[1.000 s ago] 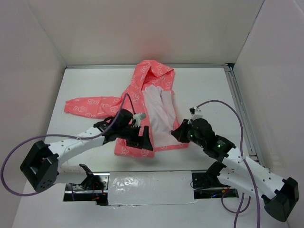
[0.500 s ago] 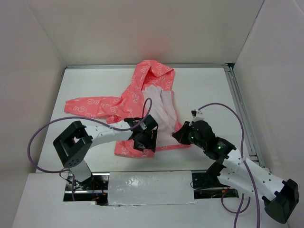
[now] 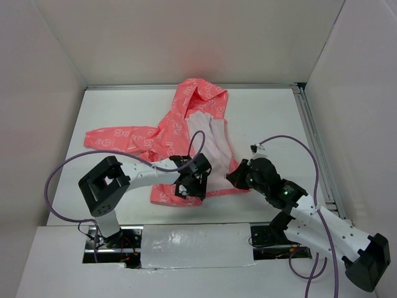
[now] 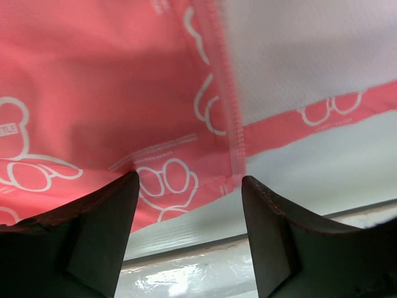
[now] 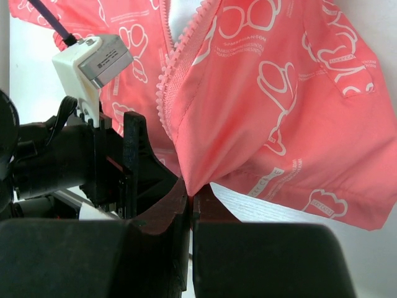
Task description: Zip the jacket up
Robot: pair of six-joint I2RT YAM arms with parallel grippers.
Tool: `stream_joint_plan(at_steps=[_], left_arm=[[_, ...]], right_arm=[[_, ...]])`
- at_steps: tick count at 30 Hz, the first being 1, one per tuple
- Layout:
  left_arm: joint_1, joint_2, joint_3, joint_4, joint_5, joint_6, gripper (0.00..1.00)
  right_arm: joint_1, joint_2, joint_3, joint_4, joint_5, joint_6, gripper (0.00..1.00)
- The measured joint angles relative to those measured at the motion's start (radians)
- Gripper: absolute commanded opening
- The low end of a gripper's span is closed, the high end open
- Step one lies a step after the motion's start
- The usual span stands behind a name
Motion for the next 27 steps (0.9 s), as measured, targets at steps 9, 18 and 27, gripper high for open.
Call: stream_joint_plan(at_steps=[9,18,27], left_arm=[[-0.034,0.036,0.039,-0.039,-0.055,-0.049,0.76],[-0.076,0.137,0.14,-0.164,-0.137,-0.129,0.82],[-0.084,0.135,0.113,-0.157,-0.15,-0.154,0.8]], right_arm=[[0.0,-0.006,-0.006,-0.021,0.029,0.015,0.0],[-0.002,-0.007,-0.006,-0.028,0.058,0.019,0.0],[-0.002,-0.007,-0.009,-0.032,0.084,0.025,0.0]])
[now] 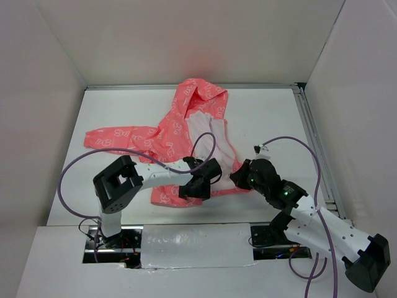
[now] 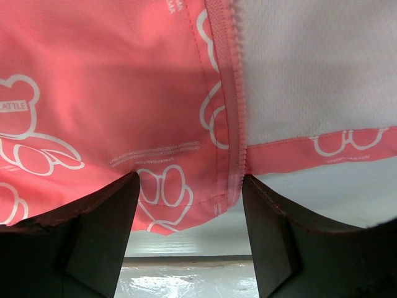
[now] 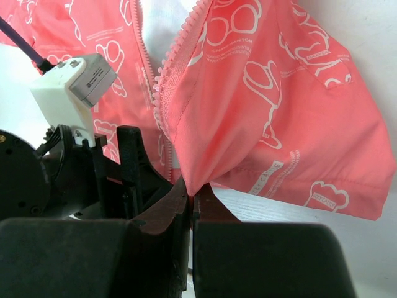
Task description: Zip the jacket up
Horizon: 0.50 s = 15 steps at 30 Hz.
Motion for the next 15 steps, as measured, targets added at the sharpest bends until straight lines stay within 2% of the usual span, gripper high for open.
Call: stream_joint_plan(at_steps=[4,10,15], left_arm=[[-0.001,-0.051,-0.053,0.052,0.003,0.022,0.73],[0.0,-0.121,-0.113,0.15,0.018,0.064,0.75],[0.0,-0.122,-0.116,0.16,0.026,0.081,0.79]], right_arm=[[0.0,0.0,-0.002,-0.002,0.005,0.002,0.0],[0.0,0.0,-0.003,-0.006,0.012,0.011,0.0],[0.0,0.0,-0.008,-0.011,0.016,0.018,0.0]])
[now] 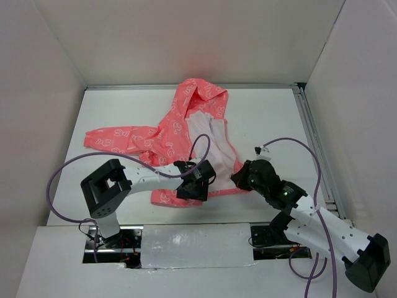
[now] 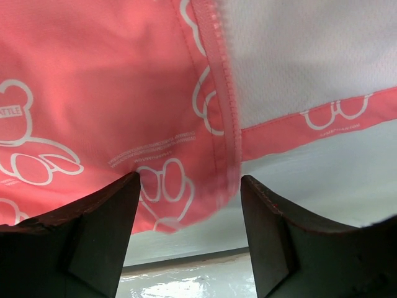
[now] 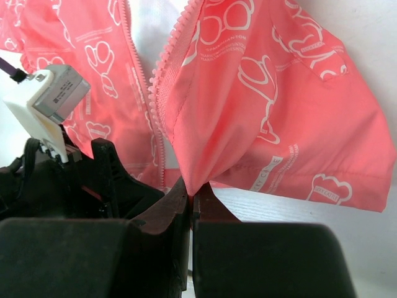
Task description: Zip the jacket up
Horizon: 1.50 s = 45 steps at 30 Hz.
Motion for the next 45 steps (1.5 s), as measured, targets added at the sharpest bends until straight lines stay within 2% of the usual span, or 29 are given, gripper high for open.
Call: stream_joint_plan(at_steps=[3,6,9,16,22,29,34,36,37,38,39,45], left_arm=[[0.0,-0.002,0.0,0.01,0.012,0.008,0.86],[0.0,-0.015,-0.013,0.034,0.032,0.029,0.87],[0.0,-0.034,-0.036,0.067,0.051,0.033,0.79],[0.005,-0.012,-0.032,0.068,0.067,0.014,0.75],[0.003,0.05,0.016,-0.007,0.063,-0.016,0.71],[-0.002,0.121,0.097,-0.124,0.018,-0.08,0.53],[-0.008,0.172,0.163,-0.196,0.014,-0.11,0.52],[-0.008,0.18,0.173,-0.2,0.022,-0.11,0.47],[-0.008,0.18,0.173,-0.196,0.026,-0.11,0.26],[-0.009,0.18,0.173,-0.194,0.027,-0.116,0.1],[-0.01,0.18,0.172,-0.193,0.03,-0.113,0.02],[0.025,0.158,0.137,-0.15,0.071,-0.094,0.0]], right_arm=[[0.0,0.003,-0.002,-0.008,0.003,0.0,0.0],[0.0,0.01,-0.002,-0.008,0.003,0.0,0.0],[0.0,0.018,-0.002,-0.008,0.003,0.0,0.0],[0.0,0.022,-0.002,-0.008,0.003,0.001,0.0],[0.0,0.024,-0.002,-0.013,0.009,0.006,0.0],[0.0,0.021,-0.003,-0.02,0.028,0.012,0.0],[0.0,0.017,-0.007,-0.034,0.041,0.023,0.0],[0.0,0.013,-0.01,-0.041,0.044,0.027,0.0],[0.0,0.011,-0.013,-0.042,0.047,0.028,0.0],[0.0,0.009,-0.014,-0.045,0.049,0.029,0.0],[0.0,0.008,-0.014,-0.048,0.052,0.031,0.0],[-0.003,0.009,-0.015,-0.05,0.056,0.028,0.0]])
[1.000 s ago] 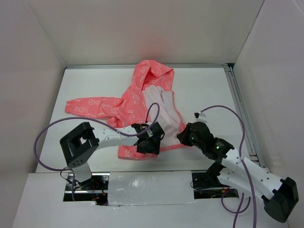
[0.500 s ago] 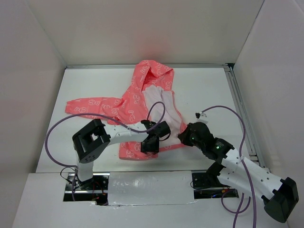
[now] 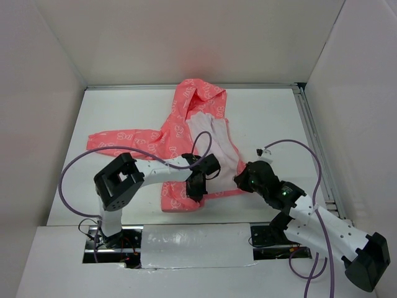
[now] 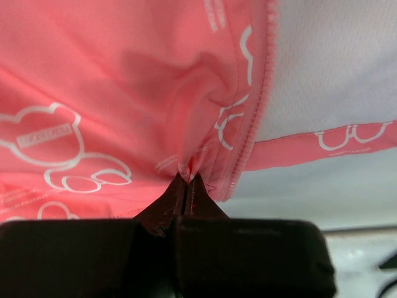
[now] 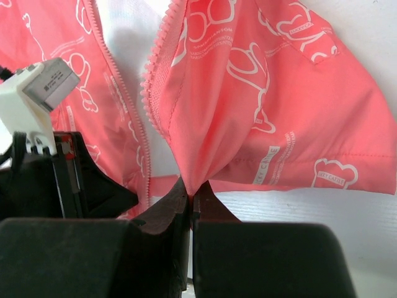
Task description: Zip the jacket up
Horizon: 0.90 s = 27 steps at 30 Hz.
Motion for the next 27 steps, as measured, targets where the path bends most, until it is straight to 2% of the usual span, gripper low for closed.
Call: stream_joint_plan(at_steps=[5,9,14,18,25,27], left_arm=[[0.107,-0.027,-0.062,0.077,0.192,0.071,0.0],[0.168,-0.095,-0.14,0.196,0.312,0.123,0.0],[0.185,-0.202,-0.233,0.284,0.246,0.195,0.01],[0.28,-0.232,-0.243,0.294,0.185,0.263,0.0],[0.514,-0.137,-0.092,0.34,0.154,0.391,0.0],[0.56,-0.127,-0.065,0.371,0.162,0.43,0.06]], right_arm=[[-0.001,0.072,-0.014,0.053,-0.008,-0.016,0.0],[-0.011,0.234,-0.006,0.125,-0.01,-0.035,0.0],[-0.027,0.513,0.09,0.166,-0.034,-0.06,0.0],[-0.035,0.717,0.226,0.195,-0.065,-0.08,0.0],[-0.089,1.036,0.542,0.223,-0.121,-0.095,0.0],[-0.099,1.082,0.621,0.227,-0.128,-0.097,0.0]])
